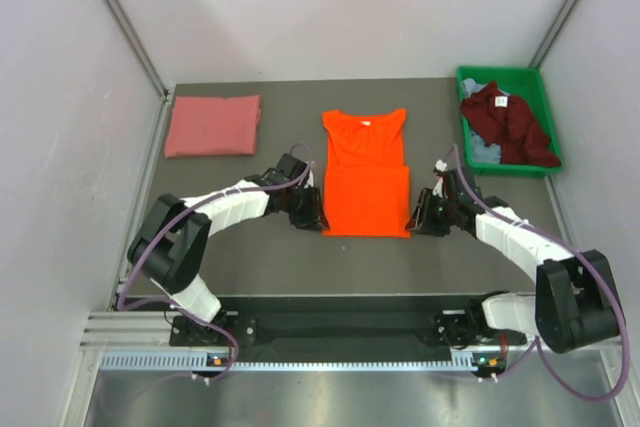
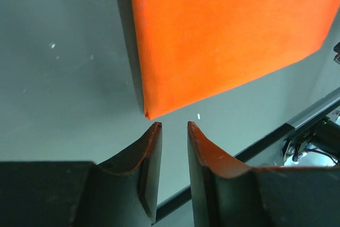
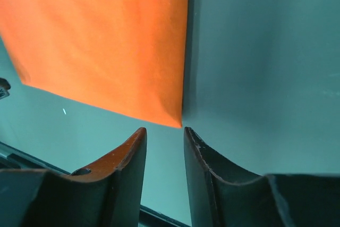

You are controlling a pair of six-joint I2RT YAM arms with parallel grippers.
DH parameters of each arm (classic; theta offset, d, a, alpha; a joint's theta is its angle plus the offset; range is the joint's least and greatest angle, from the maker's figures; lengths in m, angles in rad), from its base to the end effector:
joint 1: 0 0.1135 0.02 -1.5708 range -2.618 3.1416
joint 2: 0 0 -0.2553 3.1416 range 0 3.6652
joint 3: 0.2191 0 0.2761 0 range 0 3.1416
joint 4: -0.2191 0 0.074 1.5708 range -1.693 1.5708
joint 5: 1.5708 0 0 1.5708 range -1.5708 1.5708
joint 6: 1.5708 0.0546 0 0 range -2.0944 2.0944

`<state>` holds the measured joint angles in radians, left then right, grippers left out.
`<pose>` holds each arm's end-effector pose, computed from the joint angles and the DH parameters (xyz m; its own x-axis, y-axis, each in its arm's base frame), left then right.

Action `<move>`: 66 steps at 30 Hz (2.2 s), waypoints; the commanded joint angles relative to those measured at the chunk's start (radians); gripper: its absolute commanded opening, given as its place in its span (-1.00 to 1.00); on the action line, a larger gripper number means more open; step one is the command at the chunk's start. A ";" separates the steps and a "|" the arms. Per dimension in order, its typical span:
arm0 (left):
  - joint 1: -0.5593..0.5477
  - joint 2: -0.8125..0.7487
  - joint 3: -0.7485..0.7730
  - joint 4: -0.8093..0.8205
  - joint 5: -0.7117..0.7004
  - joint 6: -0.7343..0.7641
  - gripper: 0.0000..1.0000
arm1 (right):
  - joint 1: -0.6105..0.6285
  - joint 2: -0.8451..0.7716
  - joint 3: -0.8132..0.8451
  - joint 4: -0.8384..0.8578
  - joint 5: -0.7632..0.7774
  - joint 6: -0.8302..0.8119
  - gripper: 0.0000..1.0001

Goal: Fold and stack the t-shirts
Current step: Fold the tshirt

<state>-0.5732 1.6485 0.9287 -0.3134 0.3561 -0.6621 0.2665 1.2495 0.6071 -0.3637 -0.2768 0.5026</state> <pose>0.2805 -0.2037 0.1280 -0.9739 -0.0572 -0.2198 0.0755 0.8311 -0.5510 0.2458 0.0826 0.1354 -0.9041 0.2335 -0.3578 0.0469 0.8866 0.4601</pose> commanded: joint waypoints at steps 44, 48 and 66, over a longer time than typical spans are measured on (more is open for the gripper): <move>0.075 -0.078 -0.209 0.186 0.067 -0.099 -0.54 | 0.003 -0.030 -0.176 0.117 0.021 0.109 -1.00; 0.062 -0.110 -0.226 0.262 0.084 -0.122 -0.24 | 0.002 -0.033 -0.175 0.115 0.013 0.105 -0.98; -0.004 0.036 -0.223 0.361 0.073 -0.162 -0.45 | 0.002 -0.079 -0.176 0.089 0.024 0.094 -0.97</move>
<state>-0.5678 1.6642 0.7113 0.0483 0.4793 -0.8375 0.2665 1.2053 0.4442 -0.2375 -0.2680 0.6178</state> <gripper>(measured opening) 0.291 0.014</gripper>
